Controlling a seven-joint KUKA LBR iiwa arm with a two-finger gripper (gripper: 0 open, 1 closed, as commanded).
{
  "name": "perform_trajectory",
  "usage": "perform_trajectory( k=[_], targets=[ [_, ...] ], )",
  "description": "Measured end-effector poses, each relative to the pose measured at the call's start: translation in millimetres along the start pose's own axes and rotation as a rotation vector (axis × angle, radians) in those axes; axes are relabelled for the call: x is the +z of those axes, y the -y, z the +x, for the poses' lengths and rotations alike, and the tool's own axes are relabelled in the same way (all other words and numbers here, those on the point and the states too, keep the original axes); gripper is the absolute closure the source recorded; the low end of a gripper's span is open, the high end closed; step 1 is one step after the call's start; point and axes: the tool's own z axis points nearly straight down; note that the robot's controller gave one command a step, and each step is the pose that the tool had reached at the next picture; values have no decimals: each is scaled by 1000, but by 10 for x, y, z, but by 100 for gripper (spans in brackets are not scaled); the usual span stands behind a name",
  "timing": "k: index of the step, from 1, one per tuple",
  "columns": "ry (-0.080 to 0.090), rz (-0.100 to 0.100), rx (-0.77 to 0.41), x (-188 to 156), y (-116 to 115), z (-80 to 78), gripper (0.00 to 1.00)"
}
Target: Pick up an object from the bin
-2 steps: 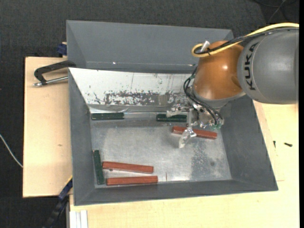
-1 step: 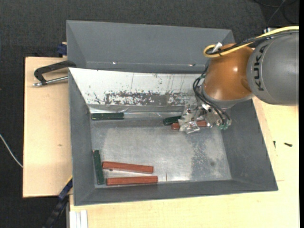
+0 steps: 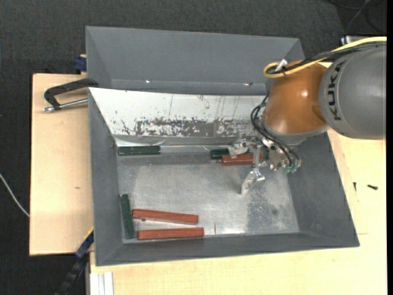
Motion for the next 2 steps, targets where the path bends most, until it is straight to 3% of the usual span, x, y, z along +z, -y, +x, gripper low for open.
perform_trajectory(
  k=[1,2],
  targets=[
    [-9,0,2,15,15,18,100],
    [-7,0,2,14,15,16,100]
  ],
)
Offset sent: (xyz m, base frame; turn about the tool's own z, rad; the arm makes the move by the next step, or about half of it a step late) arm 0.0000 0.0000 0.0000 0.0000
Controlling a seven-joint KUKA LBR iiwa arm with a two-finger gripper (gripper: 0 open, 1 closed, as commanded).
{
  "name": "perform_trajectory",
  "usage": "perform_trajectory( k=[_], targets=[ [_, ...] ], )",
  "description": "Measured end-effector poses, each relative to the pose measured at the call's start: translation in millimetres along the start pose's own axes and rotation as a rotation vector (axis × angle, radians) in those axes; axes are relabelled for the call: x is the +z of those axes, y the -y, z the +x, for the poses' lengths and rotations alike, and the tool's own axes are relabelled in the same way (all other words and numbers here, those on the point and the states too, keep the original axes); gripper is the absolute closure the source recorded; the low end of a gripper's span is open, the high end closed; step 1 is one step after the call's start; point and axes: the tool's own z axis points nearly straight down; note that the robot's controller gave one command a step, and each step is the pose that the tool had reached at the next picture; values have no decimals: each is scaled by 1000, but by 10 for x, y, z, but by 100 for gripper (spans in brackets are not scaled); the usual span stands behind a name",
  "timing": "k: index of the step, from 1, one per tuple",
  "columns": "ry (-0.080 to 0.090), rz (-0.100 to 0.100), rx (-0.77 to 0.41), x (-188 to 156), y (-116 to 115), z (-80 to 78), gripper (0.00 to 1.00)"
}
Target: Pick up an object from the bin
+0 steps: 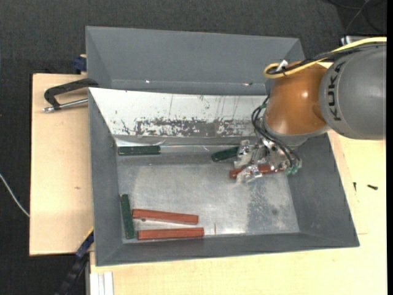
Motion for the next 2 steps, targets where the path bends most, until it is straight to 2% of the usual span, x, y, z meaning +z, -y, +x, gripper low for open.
perform_trajectory(
  k=[1,2],
  targets=[
    [3,-3,34,-419,125,95,100],
    [10,0,-10,-1393,38,17,100]
  ],
)
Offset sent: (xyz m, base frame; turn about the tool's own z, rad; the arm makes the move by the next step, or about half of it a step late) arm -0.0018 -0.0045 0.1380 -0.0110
